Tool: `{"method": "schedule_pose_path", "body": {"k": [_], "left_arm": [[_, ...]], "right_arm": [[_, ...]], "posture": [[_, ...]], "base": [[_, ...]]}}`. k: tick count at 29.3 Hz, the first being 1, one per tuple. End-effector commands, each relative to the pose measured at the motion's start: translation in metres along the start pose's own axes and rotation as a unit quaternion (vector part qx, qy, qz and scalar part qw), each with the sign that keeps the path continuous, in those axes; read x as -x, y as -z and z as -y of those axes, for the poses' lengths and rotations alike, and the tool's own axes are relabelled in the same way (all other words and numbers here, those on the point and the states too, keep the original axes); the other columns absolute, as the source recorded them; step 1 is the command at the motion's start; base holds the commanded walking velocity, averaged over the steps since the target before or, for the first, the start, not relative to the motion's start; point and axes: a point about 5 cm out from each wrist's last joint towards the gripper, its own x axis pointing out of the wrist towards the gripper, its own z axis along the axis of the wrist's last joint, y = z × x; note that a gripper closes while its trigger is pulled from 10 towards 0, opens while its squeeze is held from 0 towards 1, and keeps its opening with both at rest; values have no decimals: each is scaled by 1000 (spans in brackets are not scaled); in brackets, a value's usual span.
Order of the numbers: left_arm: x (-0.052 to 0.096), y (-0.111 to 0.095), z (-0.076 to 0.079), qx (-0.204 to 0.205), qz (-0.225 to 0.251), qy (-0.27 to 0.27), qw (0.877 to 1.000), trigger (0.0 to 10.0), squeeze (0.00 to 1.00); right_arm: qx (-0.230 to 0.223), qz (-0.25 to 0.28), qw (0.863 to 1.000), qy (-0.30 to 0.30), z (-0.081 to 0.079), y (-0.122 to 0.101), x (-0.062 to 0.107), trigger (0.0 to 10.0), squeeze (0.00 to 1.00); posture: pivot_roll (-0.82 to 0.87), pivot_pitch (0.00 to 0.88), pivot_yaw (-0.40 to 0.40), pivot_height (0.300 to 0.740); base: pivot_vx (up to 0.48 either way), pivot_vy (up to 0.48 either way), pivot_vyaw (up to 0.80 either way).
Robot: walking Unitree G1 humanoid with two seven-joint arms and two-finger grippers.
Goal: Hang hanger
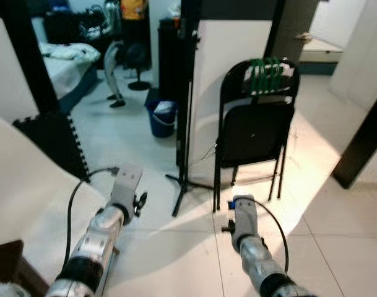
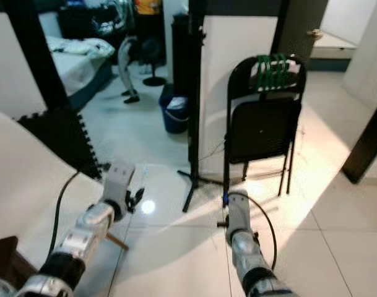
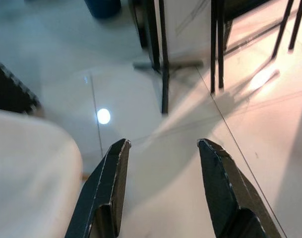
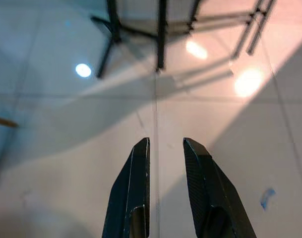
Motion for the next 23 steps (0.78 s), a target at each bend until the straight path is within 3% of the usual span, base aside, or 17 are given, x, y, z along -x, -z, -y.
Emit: {"method": "schedule_pose_path", "body": {"k": [1,2,4,5,9,15,23], "left_arm": [[0,1,-2,12,2,-11,1000,10000,0],[4,10,-8,31,-11,-32,999,10000,0],[4,10,-8,31,-11,-32,999,10000,0],[7,24,-15,48,-32,-61,996,10000,0],[12,43,-19,67,-66,-85,992,10000,0],[9,43,-17,96,-71,-98,988,10000,0],[6,43,-10,91,-73,-91,989,10000,0]], "right_arm": [[9,-3,1000,-6,-3,-1,0,10000,0],[12,-6,1000,-7,-5,1,0,10000,0],[12,-6,1000,-7,-5,1,0,10000,0],[7,-6,1000,-1,-3,3,1,10000,0],[-14,-7,1000,17,3,6,2,10000,0],[-15,-15,999,25,11,12,3,10000,0],[-7,-3,1000,14,5,-1,-1,10000,0]], "posture": [[80,0,-26,740],[61,0,-2,740],[61,0,-2,740],[39,0,24,740],[25,0,41,740],[39,0,21,740],[61,0,8,740]], "base": [[0,0,-800],[0,0,-800],[0,0,-800],[0,0,-800],[0,0,-800],[0,0,-800],[0,0,-800]]}}
